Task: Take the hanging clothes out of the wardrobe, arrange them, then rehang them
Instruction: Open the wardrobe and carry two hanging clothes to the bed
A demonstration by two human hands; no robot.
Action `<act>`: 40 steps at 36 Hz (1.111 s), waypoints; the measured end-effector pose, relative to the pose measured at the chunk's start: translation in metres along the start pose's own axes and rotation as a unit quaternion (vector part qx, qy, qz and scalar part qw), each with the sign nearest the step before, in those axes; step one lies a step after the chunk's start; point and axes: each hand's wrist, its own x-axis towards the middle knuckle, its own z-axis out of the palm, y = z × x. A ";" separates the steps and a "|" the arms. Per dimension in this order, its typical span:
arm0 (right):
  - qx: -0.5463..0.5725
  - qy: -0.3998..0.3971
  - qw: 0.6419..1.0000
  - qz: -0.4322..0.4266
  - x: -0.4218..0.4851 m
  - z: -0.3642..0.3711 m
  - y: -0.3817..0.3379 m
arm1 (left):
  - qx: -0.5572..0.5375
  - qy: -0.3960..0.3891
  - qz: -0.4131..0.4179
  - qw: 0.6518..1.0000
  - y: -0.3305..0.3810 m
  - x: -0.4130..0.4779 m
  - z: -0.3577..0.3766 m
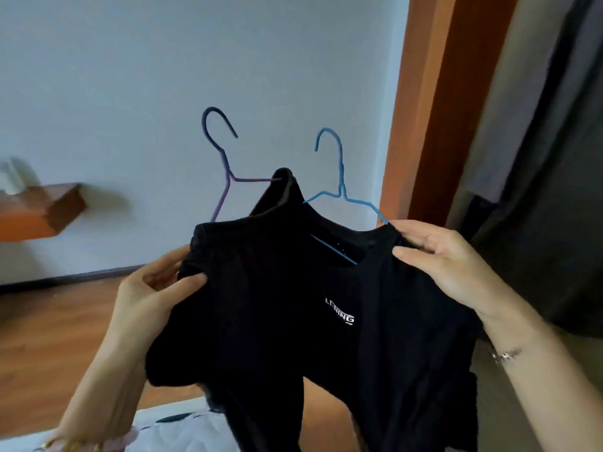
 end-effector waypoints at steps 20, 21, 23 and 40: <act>0.034 -0.111 0.993 0.024 0.356 0.071 0.122 | 0.105 0.121 -0.005 0.987 -0.062 0.280 -0.012; 0.028 -0.122 0.992 0.013 0.378 0.077 0.122 | 0.106 0.131 -0.005 0.986 -0.063 0.293 -0.016; 0.021 -0.144 0.989 -0.009 0.420 0.090 0.122 | 0.102 0.160 -0.004 0.982 -0.064 0.315 -0.025; 0.028 -0.398 0.909 -0.118 0.678 0.280 0.174 | 0.098 0.468 -0.058 0.876 -0.113 0.369 -0.111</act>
